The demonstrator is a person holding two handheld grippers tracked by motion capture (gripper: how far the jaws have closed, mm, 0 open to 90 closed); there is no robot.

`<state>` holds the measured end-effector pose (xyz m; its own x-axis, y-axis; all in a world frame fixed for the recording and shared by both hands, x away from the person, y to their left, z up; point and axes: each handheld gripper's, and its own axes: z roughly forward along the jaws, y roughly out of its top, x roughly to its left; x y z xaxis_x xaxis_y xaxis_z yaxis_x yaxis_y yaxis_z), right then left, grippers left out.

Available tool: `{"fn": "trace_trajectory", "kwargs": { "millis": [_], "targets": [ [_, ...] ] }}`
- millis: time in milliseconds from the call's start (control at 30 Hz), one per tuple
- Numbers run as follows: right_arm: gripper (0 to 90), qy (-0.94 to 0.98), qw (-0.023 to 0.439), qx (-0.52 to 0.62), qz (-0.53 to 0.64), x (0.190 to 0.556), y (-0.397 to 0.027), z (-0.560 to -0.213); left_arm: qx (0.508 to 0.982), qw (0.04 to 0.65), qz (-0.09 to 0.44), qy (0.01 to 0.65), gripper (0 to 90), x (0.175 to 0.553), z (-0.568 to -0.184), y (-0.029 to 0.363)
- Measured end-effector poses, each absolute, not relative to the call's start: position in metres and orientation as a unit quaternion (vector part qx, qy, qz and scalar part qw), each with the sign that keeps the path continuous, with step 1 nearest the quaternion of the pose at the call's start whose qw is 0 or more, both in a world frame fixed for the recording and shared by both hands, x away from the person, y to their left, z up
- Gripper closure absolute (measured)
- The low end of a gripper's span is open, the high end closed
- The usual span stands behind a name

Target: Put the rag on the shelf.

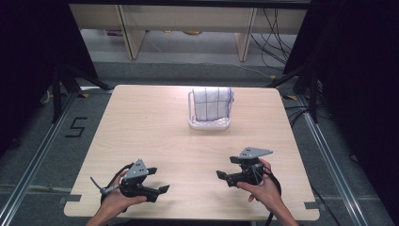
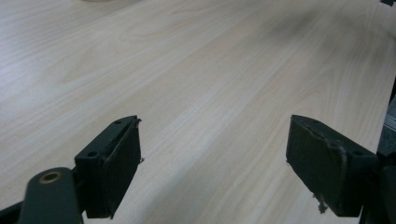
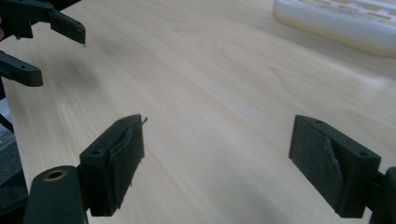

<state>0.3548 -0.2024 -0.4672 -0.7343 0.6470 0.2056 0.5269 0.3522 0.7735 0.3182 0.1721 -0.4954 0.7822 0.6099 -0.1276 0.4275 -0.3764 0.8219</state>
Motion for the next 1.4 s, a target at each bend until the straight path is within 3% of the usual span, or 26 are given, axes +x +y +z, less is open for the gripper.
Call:
{"fn": "trace_trajectory", "kwargs": {
  "millis": [167,300,667,1400],
  "targets": [
    [18.5,0.823,0.056,0.365,0.431,0.344,-0.202,-0.475,0.825,0.459,0.1,0.315,17.3,0.31,-0.503,0.17],
    [18.1,0.837,0.081,0.351,0.413,0.337,-0.201,-0.482,0.83,0.452,0.106,0.309,17.3,0.305,-0.505,0.169],
    [17.1,0.856,0.083,0.335,0.385,0.32,-0.198,-0.49,0.834,0.447,0.103,0.307,17.0,0.29,-0.508,0.168],
    [17.1,0.856,0.089,0.333,0.385,0.32,-0.198,-0.492,0.837,0.437,0.11,0.31,16.9,0.294,-0.51,0.17]
  ]
}}
